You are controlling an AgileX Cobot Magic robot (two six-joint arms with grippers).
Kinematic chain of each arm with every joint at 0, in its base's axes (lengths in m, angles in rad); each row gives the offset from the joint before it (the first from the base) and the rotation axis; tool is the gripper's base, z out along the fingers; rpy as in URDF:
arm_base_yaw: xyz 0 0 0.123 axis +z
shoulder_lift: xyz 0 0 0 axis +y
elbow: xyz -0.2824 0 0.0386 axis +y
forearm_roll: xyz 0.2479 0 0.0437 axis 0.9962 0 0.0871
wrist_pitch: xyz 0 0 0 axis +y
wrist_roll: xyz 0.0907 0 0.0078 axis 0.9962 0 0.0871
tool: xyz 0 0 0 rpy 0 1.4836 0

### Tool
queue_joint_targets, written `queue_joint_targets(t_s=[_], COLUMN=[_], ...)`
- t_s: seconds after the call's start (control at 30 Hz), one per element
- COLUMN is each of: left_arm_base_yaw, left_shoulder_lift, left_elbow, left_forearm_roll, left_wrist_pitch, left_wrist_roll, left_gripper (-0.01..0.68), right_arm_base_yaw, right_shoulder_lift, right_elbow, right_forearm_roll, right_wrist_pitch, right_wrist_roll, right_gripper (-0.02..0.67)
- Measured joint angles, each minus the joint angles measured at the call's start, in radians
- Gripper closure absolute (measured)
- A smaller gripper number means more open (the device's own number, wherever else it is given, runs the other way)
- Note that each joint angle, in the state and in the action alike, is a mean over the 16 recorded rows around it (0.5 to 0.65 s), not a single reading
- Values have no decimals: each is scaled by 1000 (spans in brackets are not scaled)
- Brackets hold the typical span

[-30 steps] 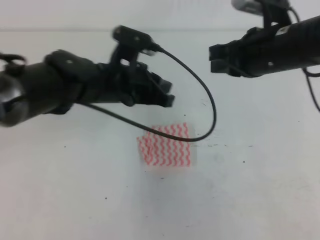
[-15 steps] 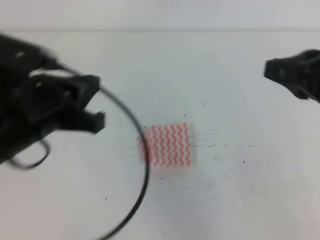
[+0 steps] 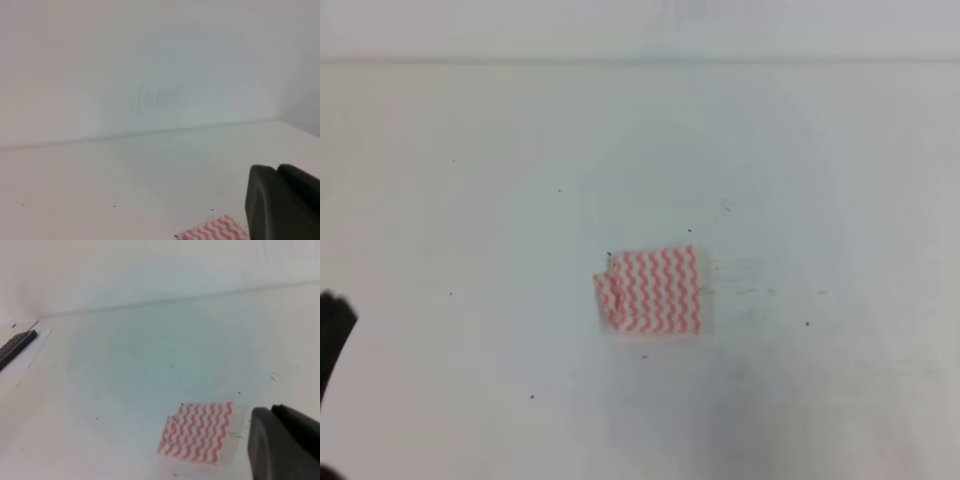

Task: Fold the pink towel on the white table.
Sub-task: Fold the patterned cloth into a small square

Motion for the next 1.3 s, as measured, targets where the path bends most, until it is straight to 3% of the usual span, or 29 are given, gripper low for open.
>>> queue_joint_targets(t_s=[0.27,0.6,0.93,1.3], left_arm_base_yaw=[-1,-1,0,0], left_shoulder_lift=[-183,-227,-218,-213], left_elbow=[160,292,326,331], left_forearm_roll=[-7,-8,-5,-2], left_wrist_pitch=[0,-66,-103,-112], left_wrist_roll=[-1,0,-2,-3], left_gripper=[678,678,677,677], right_arm_base_yaw=[0,0,0,-1], right_shoulder_lift=[-265,-521,-558,-550], right_elbow=[180,393,558,598], right_forearm_roll=[2,0,2,-13], right_wrist_pitch=[-58,-255,-476,-447], right_wrist_roll=[-1,-3,-5,-44], right_gripper=[667,667,667,667])
